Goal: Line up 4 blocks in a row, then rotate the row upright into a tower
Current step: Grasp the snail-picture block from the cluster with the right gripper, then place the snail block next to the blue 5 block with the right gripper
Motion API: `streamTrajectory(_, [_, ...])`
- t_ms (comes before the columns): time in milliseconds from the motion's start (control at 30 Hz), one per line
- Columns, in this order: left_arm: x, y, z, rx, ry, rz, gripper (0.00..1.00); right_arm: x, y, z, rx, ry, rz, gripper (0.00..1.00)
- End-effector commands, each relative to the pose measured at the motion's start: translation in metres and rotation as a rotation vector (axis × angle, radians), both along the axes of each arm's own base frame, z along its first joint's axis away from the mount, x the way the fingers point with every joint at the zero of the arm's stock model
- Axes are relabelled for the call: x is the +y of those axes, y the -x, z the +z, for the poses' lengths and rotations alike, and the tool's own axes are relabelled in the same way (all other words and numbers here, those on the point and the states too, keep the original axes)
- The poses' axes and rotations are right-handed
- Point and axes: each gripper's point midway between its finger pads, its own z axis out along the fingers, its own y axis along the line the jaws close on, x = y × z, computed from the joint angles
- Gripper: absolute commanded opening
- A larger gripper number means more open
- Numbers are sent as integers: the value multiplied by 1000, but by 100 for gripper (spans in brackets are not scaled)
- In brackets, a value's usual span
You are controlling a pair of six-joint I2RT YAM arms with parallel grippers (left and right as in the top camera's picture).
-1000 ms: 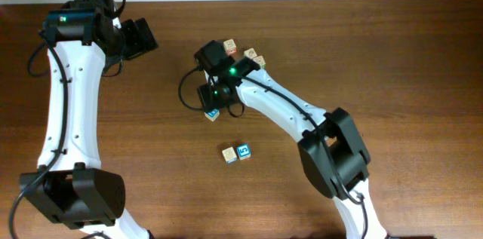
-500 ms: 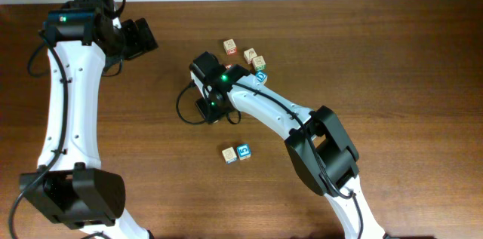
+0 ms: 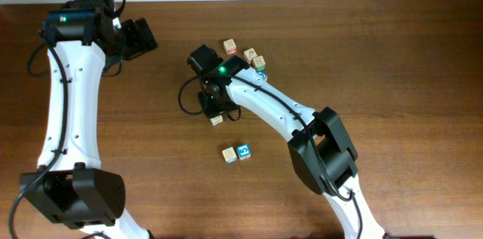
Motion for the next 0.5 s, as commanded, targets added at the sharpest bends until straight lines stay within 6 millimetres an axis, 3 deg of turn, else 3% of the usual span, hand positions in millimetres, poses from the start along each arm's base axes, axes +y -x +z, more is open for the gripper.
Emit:
streamTrajectory(0, [2, -1, -2, 4, -2, 6, 99, 5, 6, -13, 25, 8, 37, 43])
streamTrajectory(467, [2, -1, -2, 5, -2, 6, 99, 6, 19, -28, 40, 42, 29, 46])
